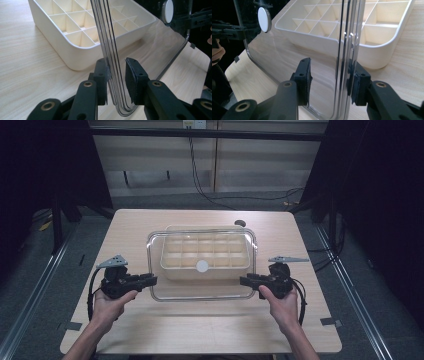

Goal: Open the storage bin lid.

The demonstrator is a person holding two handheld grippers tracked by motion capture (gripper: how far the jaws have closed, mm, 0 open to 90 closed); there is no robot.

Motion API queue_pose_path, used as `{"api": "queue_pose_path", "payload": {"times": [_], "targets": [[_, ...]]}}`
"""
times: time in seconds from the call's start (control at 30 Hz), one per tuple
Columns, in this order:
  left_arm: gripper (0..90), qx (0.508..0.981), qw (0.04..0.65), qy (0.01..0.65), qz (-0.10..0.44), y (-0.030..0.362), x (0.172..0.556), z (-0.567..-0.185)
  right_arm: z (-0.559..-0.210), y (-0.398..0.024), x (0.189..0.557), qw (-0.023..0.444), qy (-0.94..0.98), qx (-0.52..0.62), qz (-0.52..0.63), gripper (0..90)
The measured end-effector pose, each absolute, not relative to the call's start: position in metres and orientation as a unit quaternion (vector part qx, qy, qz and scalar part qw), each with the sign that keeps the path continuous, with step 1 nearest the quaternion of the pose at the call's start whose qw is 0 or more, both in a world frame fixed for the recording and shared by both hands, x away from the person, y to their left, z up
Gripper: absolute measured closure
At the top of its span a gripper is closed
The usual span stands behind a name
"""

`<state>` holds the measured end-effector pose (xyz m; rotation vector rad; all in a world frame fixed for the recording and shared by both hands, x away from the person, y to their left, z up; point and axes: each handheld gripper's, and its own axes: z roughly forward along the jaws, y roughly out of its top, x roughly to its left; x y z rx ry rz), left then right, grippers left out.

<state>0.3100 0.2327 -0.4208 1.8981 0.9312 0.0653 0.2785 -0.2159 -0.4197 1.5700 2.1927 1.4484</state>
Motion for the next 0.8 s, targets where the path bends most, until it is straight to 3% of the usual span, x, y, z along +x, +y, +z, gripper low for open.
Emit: {"api": "queue_pose_path", "payload": {"times": [0.8], "targets": [[72.0,0.785,0.481,0.39,0.014,0.236,0.292,-0.43,-0.438,-0.21,0.254,0.022,0.729,0.516,0.449,57.8]]}}
